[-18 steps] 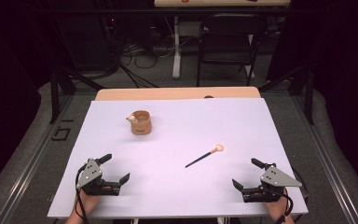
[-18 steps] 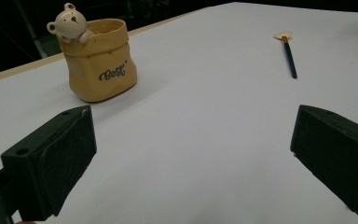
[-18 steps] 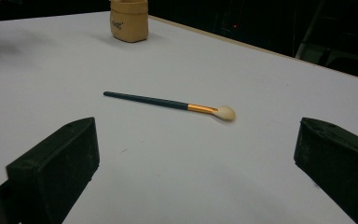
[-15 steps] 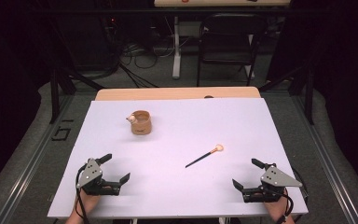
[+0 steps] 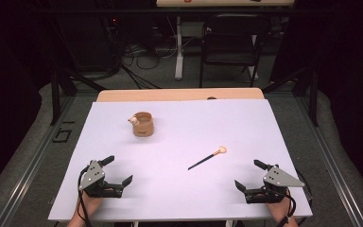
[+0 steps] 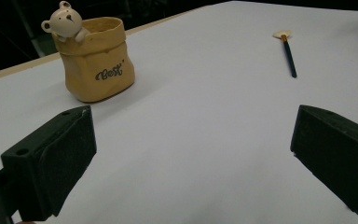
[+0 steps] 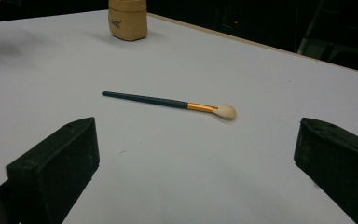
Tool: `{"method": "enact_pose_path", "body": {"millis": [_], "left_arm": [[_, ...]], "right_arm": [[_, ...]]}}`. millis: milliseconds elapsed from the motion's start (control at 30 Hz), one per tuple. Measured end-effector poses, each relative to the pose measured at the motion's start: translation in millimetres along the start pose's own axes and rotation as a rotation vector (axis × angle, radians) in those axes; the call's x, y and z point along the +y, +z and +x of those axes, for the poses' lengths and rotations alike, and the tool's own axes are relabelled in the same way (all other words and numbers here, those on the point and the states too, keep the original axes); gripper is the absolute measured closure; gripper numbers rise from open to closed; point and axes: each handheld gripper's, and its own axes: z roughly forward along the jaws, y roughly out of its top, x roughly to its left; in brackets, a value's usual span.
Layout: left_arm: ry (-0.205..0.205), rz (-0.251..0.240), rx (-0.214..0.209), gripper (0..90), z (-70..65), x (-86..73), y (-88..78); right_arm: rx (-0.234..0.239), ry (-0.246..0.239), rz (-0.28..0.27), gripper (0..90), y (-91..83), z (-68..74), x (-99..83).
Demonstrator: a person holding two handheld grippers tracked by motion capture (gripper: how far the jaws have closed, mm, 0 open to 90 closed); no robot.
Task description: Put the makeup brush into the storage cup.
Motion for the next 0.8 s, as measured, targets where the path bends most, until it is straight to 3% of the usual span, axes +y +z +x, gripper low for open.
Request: {"method": "enact_pose_path", "body": {"millis": [200,433,800], "left_arm": [[-0.001,-0.004,-0.002,0.1,-0.3,0.3,-0.1],[-0.005,-0.005,-0.005,0.1,-0.1,-0.1,0.5],[-0.001,0.005,-0.006,0.1,0.1,-0.2,0.7]], "right_arm": [[-0.004,0.024,0.011,0.0,7.1,-5.3,-0.2],[-0.001,0.018,0.031,0.0,16.7,-9.8,2.9],[0.02,-0.033,0.074,0.0,39.8,-16.4,15.8]]}}
